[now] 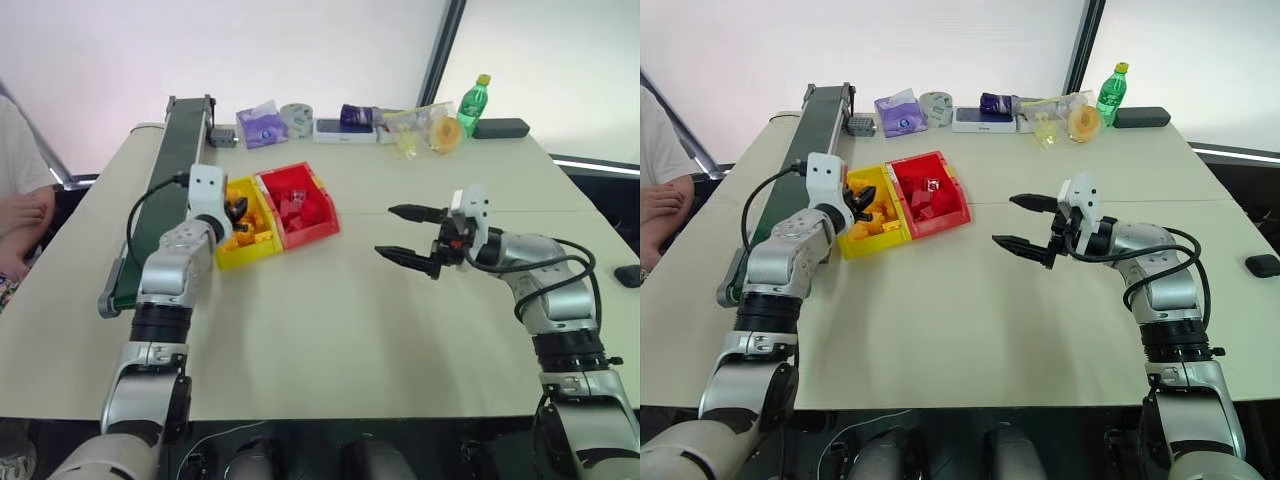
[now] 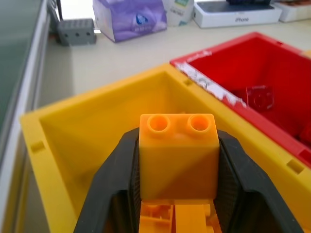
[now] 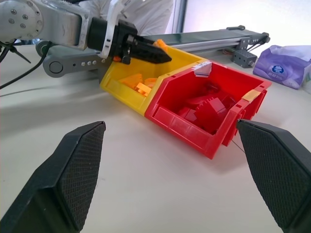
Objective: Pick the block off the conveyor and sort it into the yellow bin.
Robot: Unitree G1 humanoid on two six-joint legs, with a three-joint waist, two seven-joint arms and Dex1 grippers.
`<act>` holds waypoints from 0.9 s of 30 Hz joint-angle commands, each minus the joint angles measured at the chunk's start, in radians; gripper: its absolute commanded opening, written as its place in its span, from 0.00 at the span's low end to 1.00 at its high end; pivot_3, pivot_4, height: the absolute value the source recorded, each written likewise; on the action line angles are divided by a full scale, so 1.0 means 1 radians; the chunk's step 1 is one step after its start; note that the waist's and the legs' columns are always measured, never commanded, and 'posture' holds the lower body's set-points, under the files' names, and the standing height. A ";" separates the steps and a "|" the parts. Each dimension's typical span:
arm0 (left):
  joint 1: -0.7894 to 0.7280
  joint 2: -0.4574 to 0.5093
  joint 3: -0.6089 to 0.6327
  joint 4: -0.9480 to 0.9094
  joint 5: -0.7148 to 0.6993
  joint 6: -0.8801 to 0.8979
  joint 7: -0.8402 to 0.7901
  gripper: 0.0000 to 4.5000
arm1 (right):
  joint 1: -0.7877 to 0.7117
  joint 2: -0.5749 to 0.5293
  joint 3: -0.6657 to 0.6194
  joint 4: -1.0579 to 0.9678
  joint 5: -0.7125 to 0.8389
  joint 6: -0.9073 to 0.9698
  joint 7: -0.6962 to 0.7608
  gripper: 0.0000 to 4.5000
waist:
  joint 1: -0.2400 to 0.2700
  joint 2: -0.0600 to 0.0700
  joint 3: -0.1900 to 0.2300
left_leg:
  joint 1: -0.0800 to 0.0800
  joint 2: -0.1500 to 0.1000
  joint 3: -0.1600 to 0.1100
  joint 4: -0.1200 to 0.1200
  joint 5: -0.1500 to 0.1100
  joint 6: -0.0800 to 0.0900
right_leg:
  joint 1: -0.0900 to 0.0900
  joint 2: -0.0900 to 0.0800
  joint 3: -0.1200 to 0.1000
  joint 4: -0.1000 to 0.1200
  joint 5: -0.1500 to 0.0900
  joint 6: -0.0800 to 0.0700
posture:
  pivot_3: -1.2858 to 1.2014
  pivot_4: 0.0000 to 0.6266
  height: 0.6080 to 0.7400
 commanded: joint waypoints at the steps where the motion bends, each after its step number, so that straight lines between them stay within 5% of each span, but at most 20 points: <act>1: -0.032 0.018 0.033 -0.012 -0.004 -0.040 -0.020 0.83 | -0.014 -0.015 -0.035 -0.050 0.022 -0.007 -0.004 1.00 | 0.000 0.000 0.000 | 0.000 0.000 0.000 0.000 0.000 0.000 | 0.000 0.000 0.000 0.000 0.000 0.000 | 0.52 0.24 1.00; 3: -0.011 0.028 0.058 -0.086 -0.047 -0.009 -0.060 0.97 | -0.013 -0.017 -0.036 -0.047 0.022 -0.010 -0.004 1.00 | 0.000 0.000 0.000 | 0.000 0.000 0.000 0.000 0.000 0.000 | 0.000 0.000 0.000 0.000 0.000 0.000 | 0.52 0.24 1.00; 13: 0.204 0.216 0.302 -0.484 -0.295 0.227 -0.188 0.97 | -0.023 -0.011 -0.029 -0.012 0.019 -0.029 0.016 1.00 | -0.012 0.000 0.000 | 0.000 0.003 0.000 -0.001 0.000 0.000 | -0.001 0.000 0.001 0.001 0.000 0.000 | 0.52 0.24 1.00; 17: 0.492 0.340 0.444 -0.680 -0.444 0.224 -0.425 0.97 | -0.038 -0.012 -0.020 0.022 0.010 -0.043 0.038 1.00 | -0.018 0.001 0.000 | 0.000 0.003 0.000 -0.001 0.000 0.000 | -0.001 -0.002 0.001 0.001 0.000 0.000 | 0.52 0.24 1.00; 20: 0.624 0.386 0.574 -0.680 -0.504 0.239 -0.483 0.97 | -0.053 -0.014 -0.016 0.044 0.006 -0.049 0.054 1.00 | -0.012 0.000 0.000 | 0.000 0.003 -0.001 -0.001 0.000 0.000 | 0.000 -0.002 0.001 0.000 0.000 0.000 | 0.52 0.24 1.00; 23: 0.801 0.452 0.630 -0.610 -0.401 0.106 -0.592 0.97 | -0.074 -0.012 -0.010 0.066 0.002 -0.054 0.066 1.00 | -0.015 0.001 0.000 | 0.001 0.003 -0.001 0.000 0.000 0.000 | 0.000 -0.002 0.000 0.001 0.000 0.000 | 0.52 0.24 1.00; 27: 0.872 0.478 0.682 -0.544 -0.401 0.035 -0.645 0.97 | -0.096 -0.009 -0.005 0.091 -0.006 -0.063 0.077 1.00 | -0.009 0.001 0.000 | 0.001 0.003 -0.001 -0.002 0.000 0.000 | 0.000 -0.003 0.000 0.000 0.000 -0.001 | 0.52 0.24 1.00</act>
